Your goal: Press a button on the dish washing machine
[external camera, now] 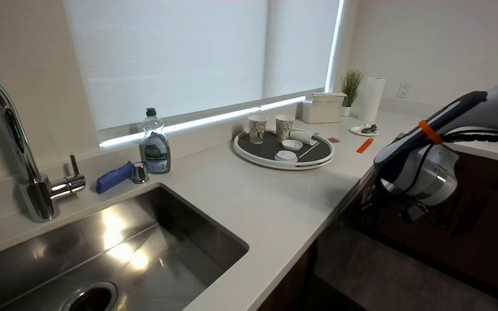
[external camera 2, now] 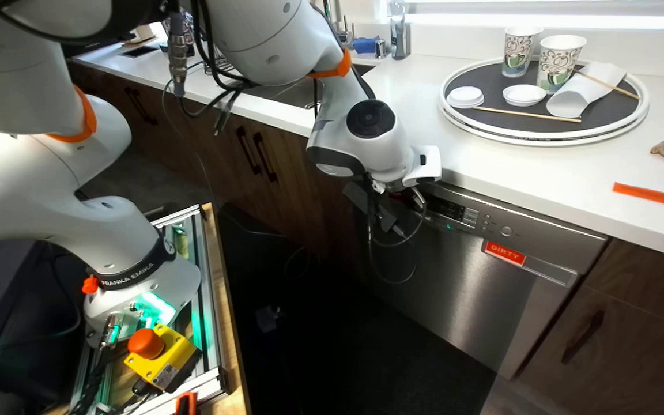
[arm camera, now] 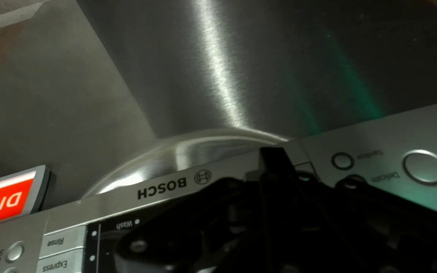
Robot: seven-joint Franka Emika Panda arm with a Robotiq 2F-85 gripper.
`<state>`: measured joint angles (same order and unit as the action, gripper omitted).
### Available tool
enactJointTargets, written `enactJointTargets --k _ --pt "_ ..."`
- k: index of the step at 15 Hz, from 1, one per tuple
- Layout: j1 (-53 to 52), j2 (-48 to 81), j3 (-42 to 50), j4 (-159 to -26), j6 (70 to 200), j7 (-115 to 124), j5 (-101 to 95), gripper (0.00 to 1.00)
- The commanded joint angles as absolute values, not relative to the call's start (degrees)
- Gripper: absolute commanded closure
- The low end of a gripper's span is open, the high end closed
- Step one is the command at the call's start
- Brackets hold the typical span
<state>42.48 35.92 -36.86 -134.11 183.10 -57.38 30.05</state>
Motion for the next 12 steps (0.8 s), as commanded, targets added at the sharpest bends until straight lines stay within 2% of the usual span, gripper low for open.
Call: enactJointTargets --k 1,7,8,12 --pt "45.17 38.86 -39.70 -133.20 184.85 -57.37 30.69 1.00" --pt "48.25 39.73 -42.24 -133.38 183.15 -57.33 30.30 1.00" --pt "49.39 39.73 -41.74 -134.62 183.14 -50.16 20.68 1.00" --pt "46.84 37.37 -36.70 -136.10 179.34 -44.75 8.38 1.00"
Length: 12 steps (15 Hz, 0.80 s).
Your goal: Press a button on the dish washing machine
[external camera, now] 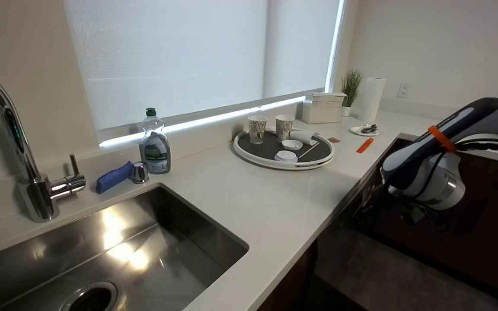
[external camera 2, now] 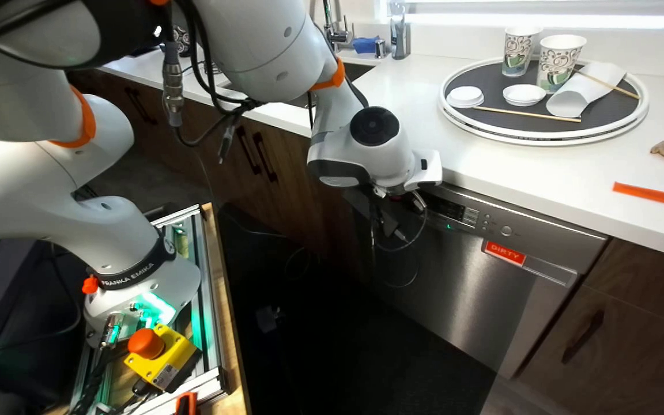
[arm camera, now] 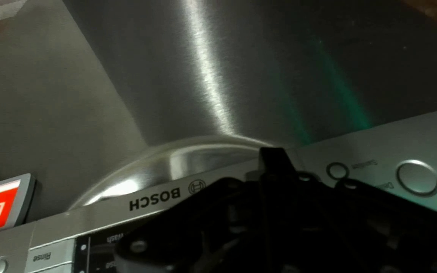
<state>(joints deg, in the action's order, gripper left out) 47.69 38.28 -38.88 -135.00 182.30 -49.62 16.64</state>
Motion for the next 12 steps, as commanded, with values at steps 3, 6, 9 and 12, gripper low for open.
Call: enactJointTargets --k 3,6,9,12 --pt "47.60 37.79 -36.75 -136.07 178.39 -42.18 2.56 1.00" --pt "48.69 37.87 -37.39 -136.14 179.26 -40.14 -0.89 1.00" --pt "49.94 37.76 -38.16 -136.36 179.91 -38.61 -3.26 1.00" --pt "50.61 37.59 -38.33 -136.41 180.23 -37.38 -4.90 1.00"
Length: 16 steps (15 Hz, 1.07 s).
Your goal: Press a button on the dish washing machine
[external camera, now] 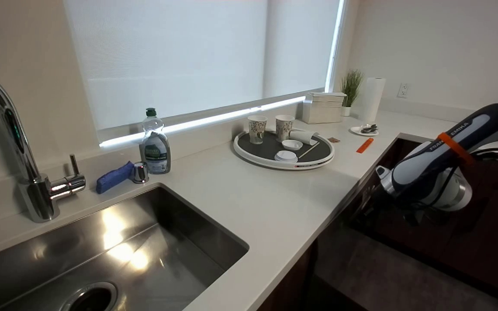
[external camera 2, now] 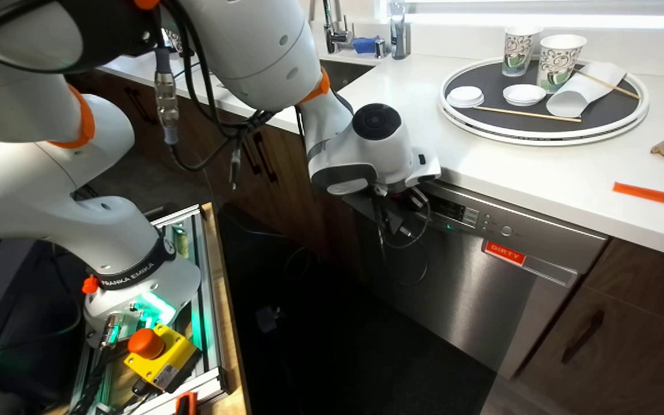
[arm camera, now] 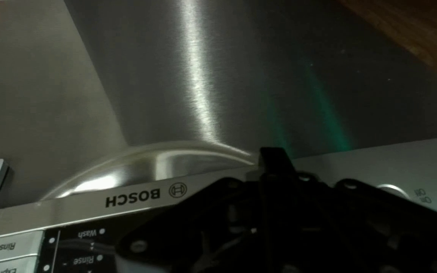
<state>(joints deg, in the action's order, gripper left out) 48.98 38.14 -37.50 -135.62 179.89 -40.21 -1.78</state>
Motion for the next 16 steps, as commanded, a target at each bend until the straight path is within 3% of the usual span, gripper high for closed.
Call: enactJointTargets --k 1,16 --pt "50.92 37.61 -38.51 -136.39 180.21 -37.06 -5.32 1.00" --pt "49.54 39.92 -38.37 -134.74 183.97 -23.08 -5.22 1.00"
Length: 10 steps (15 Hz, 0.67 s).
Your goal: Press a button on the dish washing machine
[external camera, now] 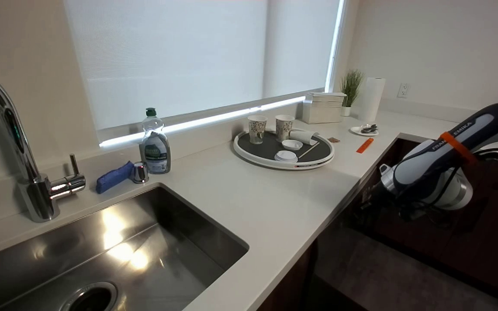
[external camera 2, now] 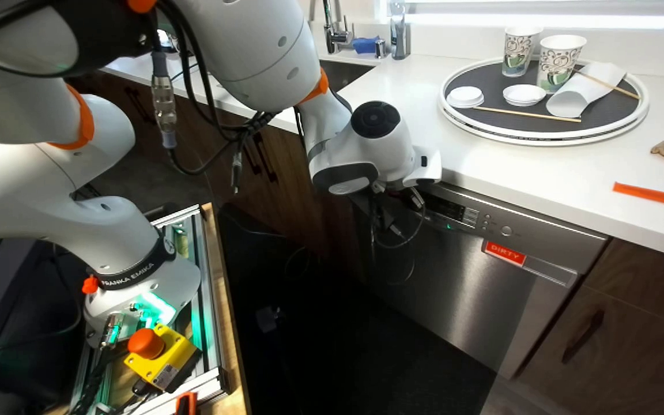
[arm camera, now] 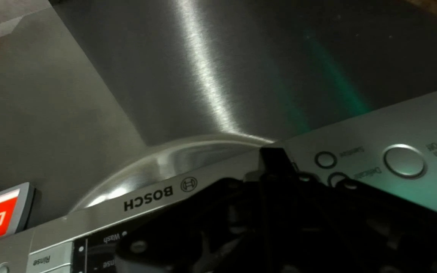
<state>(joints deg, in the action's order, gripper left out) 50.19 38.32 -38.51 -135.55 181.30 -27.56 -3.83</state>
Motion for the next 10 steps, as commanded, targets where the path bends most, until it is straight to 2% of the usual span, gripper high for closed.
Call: enactJointTargets --k 1,10 --pt "49.43 39.99 -38.35 -134.66 184.26 -22.01 -4.92 1.00" --pt "52.60 42.52 -40.50 -136.45 193.52 -9.99 -5.53 1.00"
